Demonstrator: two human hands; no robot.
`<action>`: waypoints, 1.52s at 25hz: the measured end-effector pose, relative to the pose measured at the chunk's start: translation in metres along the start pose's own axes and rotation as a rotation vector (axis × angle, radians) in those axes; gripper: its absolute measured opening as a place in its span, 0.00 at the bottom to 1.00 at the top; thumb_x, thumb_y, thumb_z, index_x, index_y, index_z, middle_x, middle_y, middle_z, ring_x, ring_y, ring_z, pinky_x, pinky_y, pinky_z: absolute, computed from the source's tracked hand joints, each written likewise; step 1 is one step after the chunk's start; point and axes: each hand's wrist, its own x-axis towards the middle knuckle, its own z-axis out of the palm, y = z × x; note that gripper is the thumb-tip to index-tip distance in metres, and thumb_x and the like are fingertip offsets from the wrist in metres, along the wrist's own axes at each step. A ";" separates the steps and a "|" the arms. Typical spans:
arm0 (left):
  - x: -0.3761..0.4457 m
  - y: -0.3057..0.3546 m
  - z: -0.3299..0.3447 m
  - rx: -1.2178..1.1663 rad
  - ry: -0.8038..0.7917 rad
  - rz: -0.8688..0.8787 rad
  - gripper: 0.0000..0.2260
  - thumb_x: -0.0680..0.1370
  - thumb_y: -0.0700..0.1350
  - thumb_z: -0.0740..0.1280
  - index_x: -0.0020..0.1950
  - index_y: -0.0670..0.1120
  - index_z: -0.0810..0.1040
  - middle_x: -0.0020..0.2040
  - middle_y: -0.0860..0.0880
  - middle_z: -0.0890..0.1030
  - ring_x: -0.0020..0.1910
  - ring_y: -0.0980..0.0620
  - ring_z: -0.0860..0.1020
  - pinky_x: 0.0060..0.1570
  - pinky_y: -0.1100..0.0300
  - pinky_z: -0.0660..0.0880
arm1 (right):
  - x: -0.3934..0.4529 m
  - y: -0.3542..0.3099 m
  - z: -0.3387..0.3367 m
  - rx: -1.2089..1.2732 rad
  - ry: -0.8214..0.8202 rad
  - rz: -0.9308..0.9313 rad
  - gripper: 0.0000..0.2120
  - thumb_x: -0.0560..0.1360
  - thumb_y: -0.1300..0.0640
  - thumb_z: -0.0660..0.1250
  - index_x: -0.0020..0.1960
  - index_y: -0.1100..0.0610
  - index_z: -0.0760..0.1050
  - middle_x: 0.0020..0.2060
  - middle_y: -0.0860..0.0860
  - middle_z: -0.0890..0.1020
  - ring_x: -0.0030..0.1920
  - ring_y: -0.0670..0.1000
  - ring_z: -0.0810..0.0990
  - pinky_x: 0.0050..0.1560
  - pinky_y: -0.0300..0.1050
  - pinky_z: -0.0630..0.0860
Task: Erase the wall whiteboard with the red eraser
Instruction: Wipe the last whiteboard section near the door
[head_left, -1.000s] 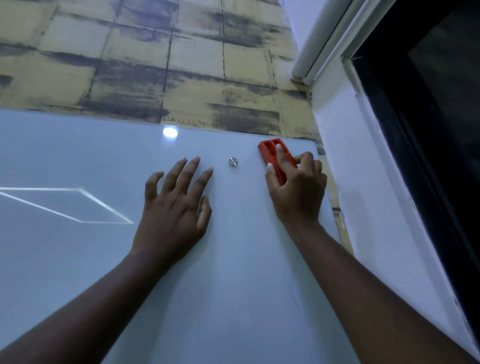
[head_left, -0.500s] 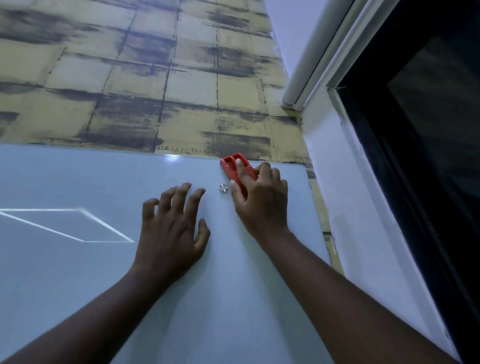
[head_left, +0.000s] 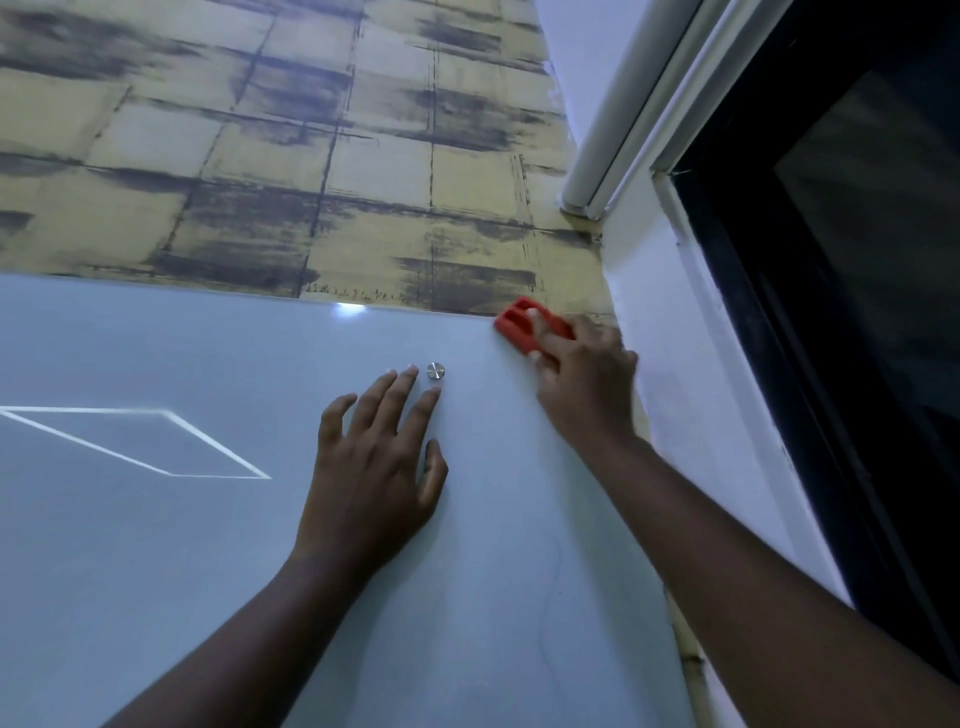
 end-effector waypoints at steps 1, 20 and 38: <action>0.000 0.001 0.001 0.000 -0.005 0.000 0.27 0.82 0.53 0.56 0.78 0.45 0.74 0.79 0.42 0.73 0.78 0.43 0.71 0.73 0.42 0.65 | 0.002 -0.017 0.002 0.034 -0.035 -0.107 0.24 0.82 0.52 0.65 0.78 0.43 0.69 0.70 0.51 0.75 0.63 0.60 0.72 0.61 0.54 0.66; -0.043 0.008 -0.001 -0.124 -0.040 -0.019 0.28 0.84 0.51 0.55 0.83 0.42 0.65 0.84 0.41 0.62 0.85 0.42 0.59 0.80 0.37 0.59 | -0.098 -0.022 -0.018 -0.089 -0.034 0.058 0.25 0.81 0.55 0.63 0.77 0.50 0.71 0.66 0.57 0.79 0.56 0.63 0.77 0.55 0.58 0.76; -0.085 0.022 -0.016 -0.119 -0.067 -0.076 0.30 0.85 0.50 0.54 0.86 0.41 0.56 0.87 0.42 0.55 0.86 0.43 0.53 0.82 0.36 0.55 | -0.142 0.022 -0.053 -0.166 -0.144 0.167 0.28 0.81 0.54 0.68 0.80 0.50 0.67 0.65 0.55 0.80 0.53 0.59 0.78 0.50 0.55 0.81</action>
